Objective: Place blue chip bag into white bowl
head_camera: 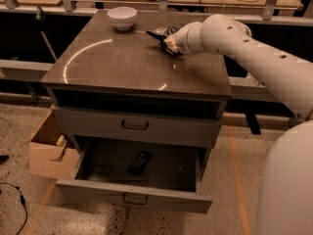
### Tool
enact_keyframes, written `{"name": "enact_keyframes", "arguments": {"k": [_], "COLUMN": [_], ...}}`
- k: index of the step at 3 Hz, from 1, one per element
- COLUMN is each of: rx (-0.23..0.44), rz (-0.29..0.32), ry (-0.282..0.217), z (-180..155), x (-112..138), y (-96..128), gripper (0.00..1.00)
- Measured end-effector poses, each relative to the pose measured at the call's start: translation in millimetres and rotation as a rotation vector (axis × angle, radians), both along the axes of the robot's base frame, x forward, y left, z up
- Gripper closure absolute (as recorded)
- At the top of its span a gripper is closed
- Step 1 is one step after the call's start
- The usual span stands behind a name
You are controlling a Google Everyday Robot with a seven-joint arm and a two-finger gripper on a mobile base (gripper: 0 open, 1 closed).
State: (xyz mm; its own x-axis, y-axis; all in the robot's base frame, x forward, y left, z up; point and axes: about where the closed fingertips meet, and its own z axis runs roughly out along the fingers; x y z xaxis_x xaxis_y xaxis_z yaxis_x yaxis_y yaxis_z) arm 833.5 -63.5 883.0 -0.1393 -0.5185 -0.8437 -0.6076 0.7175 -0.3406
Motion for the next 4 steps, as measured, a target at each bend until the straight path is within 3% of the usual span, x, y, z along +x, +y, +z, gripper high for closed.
{"name": "enact_keyframes", "arguments": {"k": [2, 4], "rx": [0.07, 0.113], "rz": [0.006, 0.037], "ry": [-0.228, -0.419], "z": [72, 136], "x": [38, 68], "y": [15, 36], "gripper": [1.0, 1.0]}}
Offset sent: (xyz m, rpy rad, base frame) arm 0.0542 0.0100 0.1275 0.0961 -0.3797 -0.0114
